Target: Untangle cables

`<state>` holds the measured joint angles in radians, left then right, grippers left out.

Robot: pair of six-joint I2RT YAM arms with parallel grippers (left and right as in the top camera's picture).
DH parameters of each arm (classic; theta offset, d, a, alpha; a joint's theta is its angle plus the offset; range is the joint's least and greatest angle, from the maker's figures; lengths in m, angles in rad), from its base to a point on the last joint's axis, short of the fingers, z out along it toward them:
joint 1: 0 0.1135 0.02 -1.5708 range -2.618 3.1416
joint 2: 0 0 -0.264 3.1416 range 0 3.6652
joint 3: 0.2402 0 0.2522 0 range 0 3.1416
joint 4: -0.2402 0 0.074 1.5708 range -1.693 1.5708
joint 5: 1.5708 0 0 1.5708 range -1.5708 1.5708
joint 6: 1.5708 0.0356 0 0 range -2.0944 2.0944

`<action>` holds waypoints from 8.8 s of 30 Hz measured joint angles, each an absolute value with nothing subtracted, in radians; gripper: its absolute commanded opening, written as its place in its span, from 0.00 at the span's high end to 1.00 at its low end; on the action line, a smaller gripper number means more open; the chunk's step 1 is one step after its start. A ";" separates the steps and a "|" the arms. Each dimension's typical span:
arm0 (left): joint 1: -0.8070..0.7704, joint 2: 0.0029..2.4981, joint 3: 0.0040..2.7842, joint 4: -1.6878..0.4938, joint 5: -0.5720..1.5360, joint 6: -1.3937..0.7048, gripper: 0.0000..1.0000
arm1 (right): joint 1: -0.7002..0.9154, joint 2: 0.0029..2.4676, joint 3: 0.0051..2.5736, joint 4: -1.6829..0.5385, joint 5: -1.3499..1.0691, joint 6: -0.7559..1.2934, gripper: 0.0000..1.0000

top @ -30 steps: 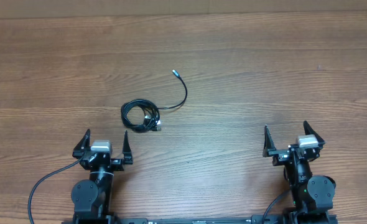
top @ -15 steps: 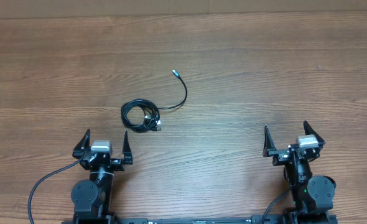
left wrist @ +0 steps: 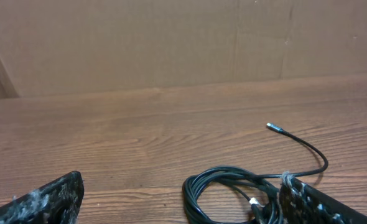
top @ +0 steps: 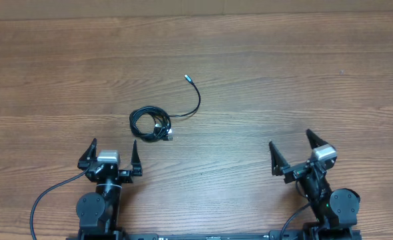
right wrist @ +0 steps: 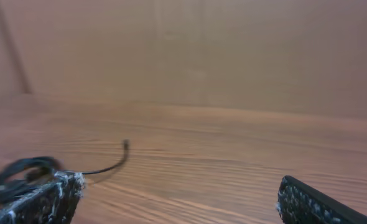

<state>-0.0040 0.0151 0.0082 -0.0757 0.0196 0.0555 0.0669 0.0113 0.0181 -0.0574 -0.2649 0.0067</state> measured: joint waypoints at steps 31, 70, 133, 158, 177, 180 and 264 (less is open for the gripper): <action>-0.004 0.101 0.341 -0.546 0.203 0.010 0.00 | 0.067 0.126 0.278 -0.177 -0.303 0.260 0.00; -0.004 1.195 0.938 -0.976 0.682 -0.134 0.17 | 0.067 1.253 0.995 -0.789 -0.728 0.291 0.25; -0.004 1.240 0.938 -0.933 0.652 -0.155 0.96 | 0.460 1.584 0.972 -0.504 -0.335 0.673 0.00; -0.012 1.349 0.924 -0.817 0.650 -0.159 0.95 | 0.460 1.639 0.972 -0.487 -0.269 0.678 0.00; -0.204 1.531 0.922 -0.718 0.650 -0.168 0.89 | 0.460 1.639 0.972 -0.486 -0.269 0.678 0.00; -0.210 1.557 0.922 -0.707 0.646 -0.186 0.89 | 0.460 1.639 0.972 -0.485 -0.265 0.678 0.00; -0.229 1.835 1.071 -0.755 0.461 -0.413 0.96 | 0.460 1.639 0.971 -0.485 -0.228 0.680 0.49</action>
<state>-0.2287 1.8351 1.0706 -0.7551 0.4610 -0.4126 0.4599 1.6394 0.9710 -0.4847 -0.2279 0.6804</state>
